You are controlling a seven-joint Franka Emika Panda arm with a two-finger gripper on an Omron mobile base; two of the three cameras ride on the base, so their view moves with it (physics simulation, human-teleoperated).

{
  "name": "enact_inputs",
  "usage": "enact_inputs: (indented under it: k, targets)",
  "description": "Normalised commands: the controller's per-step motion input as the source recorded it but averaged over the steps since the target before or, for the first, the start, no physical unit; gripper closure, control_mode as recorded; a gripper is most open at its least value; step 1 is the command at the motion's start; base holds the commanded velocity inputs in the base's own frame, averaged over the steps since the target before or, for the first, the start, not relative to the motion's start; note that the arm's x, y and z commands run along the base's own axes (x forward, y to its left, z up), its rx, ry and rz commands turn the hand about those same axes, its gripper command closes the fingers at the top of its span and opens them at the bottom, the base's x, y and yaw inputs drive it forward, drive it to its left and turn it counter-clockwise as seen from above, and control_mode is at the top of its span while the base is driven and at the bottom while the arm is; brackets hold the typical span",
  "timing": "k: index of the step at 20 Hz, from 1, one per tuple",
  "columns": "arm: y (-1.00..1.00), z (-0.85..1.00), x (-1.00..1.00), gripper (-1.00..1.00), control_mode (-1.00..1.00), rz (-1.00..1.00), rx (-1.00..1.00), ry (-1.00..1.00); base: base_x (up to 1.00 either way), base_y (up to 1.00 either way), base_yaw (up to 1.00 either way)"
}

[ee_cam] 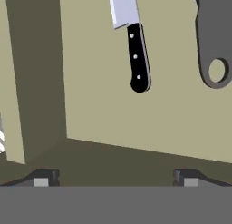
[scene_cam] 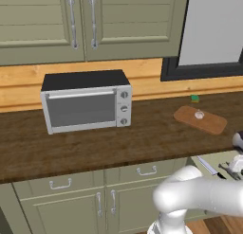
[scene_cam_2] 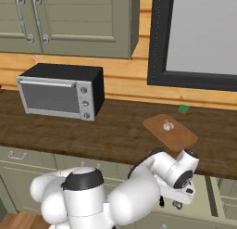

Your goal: Place the appropriate cutting tool for cutting the garlic skin on the cutting board.

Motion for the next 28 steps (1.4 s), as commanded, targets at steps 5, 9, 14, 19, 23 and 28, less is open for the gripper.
enact_inputs:
  k: [5,9,14,19,23,28]
  targets:
    - [0.0,-0.47,0.02,-1.0,-1.0,-0.09,-0.01,0.0,0.0,0.0,0.0]
    - [0.0,-0.41,-0.11,-1.0,-1.0,0.0,-0.02,0.04,0.0,0.0,0.0]
    - [0.0,-0.14,-0.6,-1.0,-1.0,0.0,0.0,0.11,0.0,0.0,0.0]
    - [0.0,0.03,-1.0,-1.0,-1.0,0.0,0.01,0.01,0.0,0.0,0.0]
    - [0.0,0.36,-1.0,-1.0,-1.0,0.0,0.03,0.0,0.0,0.0,0.0]
    - [0.01,0.61,-0.56,-1.0,-1.0,0.0,-0.01,-0.01,0.0,0.0,0.0]
